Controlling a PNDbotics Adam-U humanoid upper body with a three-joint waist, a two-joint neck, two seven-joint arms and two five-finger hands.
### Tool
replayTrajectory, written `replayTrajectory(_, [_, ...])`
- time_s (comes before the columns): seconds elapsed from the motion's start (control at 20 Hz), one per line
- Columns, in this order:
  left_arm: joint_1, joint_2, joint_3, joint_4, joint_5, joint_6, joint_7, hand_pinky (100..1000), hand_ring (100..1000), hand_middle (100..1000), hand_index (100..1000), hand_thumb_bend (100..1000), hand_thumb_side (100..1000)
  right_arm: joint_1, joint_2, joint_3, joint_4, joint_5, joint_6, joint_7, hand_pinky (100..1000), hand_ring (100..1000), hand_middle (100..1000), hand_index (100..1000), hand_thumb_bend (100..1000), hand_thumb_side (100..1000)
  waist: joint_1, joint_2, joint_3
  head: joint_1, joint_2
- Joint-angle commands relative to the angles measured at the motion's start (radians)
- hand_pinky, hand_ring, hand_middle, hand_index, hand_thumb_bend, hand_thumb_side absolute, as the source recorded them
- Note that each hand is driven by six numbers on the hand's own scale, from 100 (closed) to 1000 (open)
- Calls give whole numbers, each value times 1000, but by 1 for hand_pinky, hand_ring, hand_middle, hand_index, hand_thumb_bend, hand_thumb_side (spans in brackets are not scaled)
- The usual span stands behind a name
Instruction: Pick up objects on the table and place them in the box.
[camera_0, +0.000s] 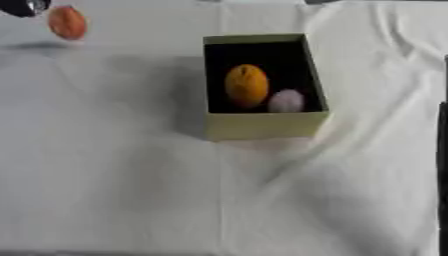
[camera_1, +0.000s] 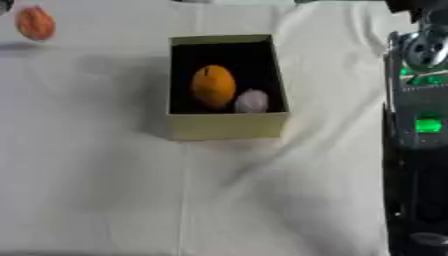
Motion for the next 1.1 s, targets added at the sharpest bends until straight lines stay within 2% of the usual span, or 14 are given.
replayTrajectory(0.05, [-5, 40, -31, -155, 48, -10, -40, 207, 477, 535, 655, 269, 100, -11, -7, -3, -17, 8, -7, 0, 848, 817, 725, 807, 100, 746, 5, -26, 2, -4, 5])
replayTrajectory(0.15, [1, 38, -54, -239, 85, -11, -58, 201, 474, 532, 655, 248, 100, -10, -6, -3, -17, 9, -8, 0, 848, 817, 725, 807, 100, 745, 6, -28, 2, -4, 5])
replayTrajectory(0.35, [-1, 24, -98, -373, 132, -7, -95, 199, 474, 528, 653, 262, 100, -10, -2, -1, -17, 9, -10, 1, 849, 817, 725, 807, 100, 745, 8, -31, 1, 1, 5])
replayTrajectory(0.7, [-10, 12, -101, -442, 146, 14, -139, 212, 479, 537, 664, 264, 100, -6, -5, -3, -17, 9, -12, -1, 849, 817, 725, 807, 100, 744, 15, -32, 2, 2, 5])
replayTrajectory(0.75, [-10, 12, -102, -443, 147, 13, -147, 305, 523, 594, 721, 344, 100, -6, -5, -2, -17, 9, -12, -1, 849, 816, 725, 807, 100, 745, 15, -32, 3, 1, 5])
replayTrajectory(0.9, [-7, 12, -106, -429, 131, -6, -193, 505, 671, 731, 858, 478, 100, -6, -5, -2, -17, 8, -12, 0, 849, 816, 725, 807, 100, 745, 15, -31, 4, 0, 5])
replayTrajectory(1.1, [3, 16, -99, -383, 79, -27, -272, 619, 774, 814, 926, 595, 196, -6, -7, -3, -17, 7, -11, -1, 849, 816, 724, 807, 100, 746, 12, -28, 6, -1, 5])
